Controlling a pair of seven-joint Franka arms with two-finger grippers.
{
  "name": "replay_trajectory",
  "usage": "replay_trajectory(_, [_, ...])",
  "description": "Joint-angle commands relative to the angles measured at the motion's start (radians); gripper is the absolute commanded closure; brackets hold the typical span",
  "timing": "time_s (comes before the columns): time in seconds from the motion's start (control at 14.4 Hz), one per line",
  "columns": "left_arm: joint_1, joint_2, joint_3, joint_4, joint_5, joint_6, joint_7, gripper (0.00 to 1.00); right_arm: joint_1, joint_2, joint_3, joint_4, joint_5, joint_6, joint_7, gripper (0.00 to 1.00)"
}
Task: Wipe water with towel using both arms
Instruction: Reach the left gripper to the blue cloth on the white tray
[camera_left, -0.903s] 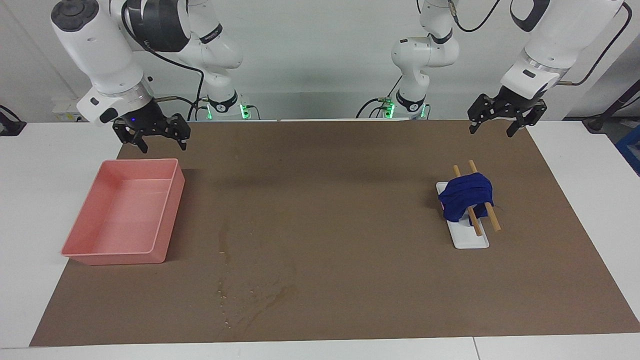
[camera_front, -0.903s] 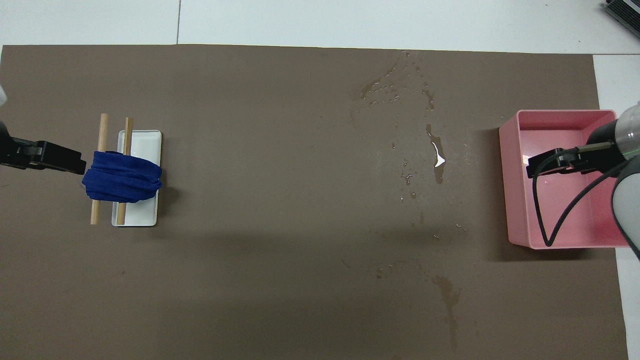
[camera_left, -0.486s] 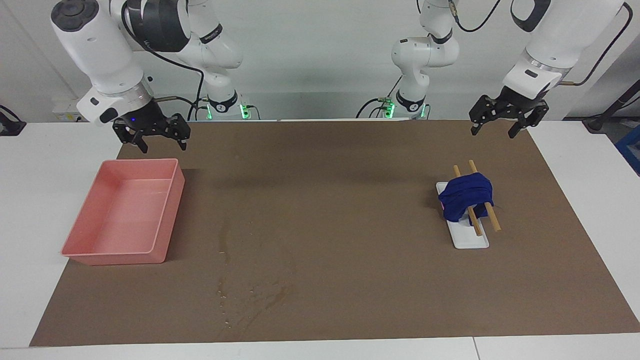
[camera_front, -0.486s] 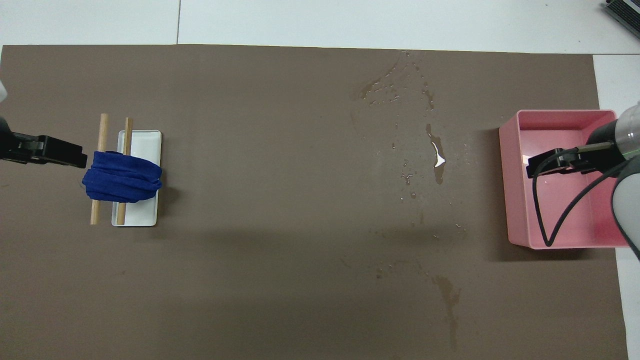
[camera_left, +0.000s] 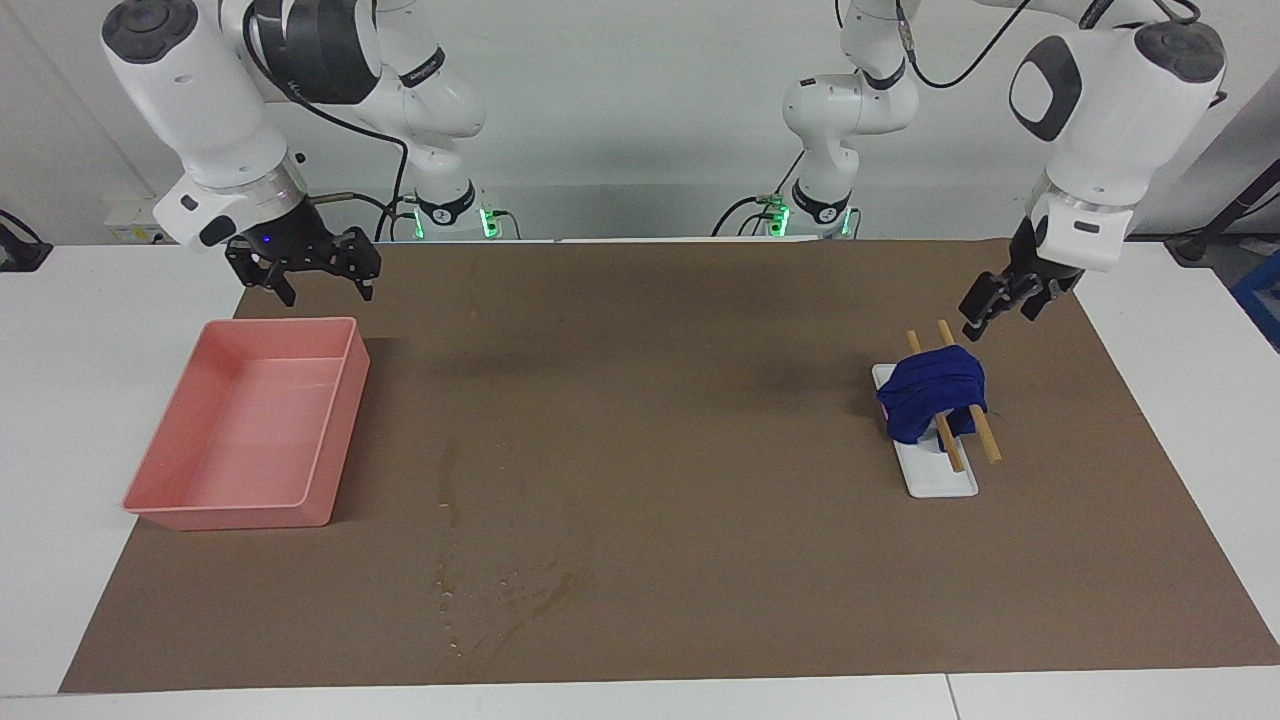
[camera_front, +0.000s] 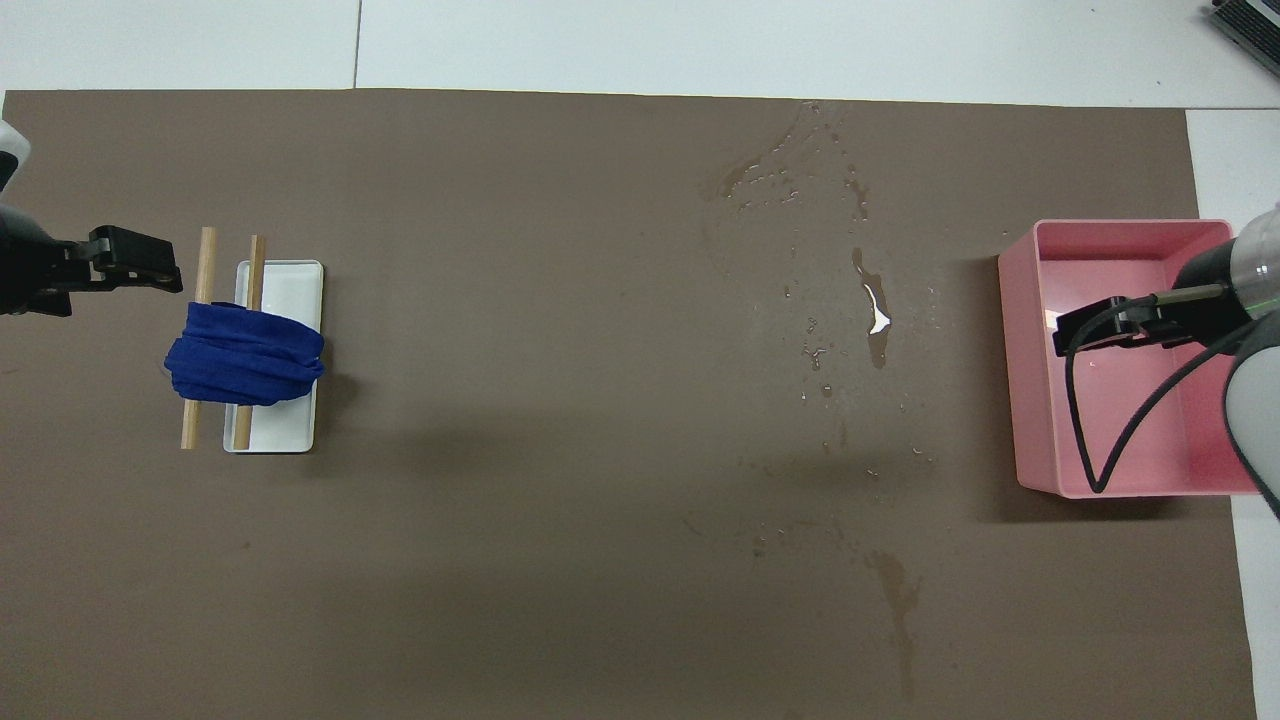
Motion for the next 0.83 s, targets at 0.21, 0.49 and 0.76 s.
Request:
replay_trajectory(0.21, [0.064,-0.019,-0.002,-0.257,0.022,0.190,-0.270,0.00,-0.008,-0.020,0.009,-0.021,-0.010,0.007,0.012,0.00])
replay_trajectory(0.49, [0.064,-0.030,-0.003,-0.319,0.022,0.283,-0.378,0.00,-0.017,-0.020,0.009,-0.021,-0.010,0.007,0.012,0.00])
replay_trajectory(0.76, [0.062,-0.031,-0.005,-0.334,0.022,0.306,-0.382,0.27,-0.016,-0.019,0.009,-0.021,-0.010,0.007,0.012,0.00])
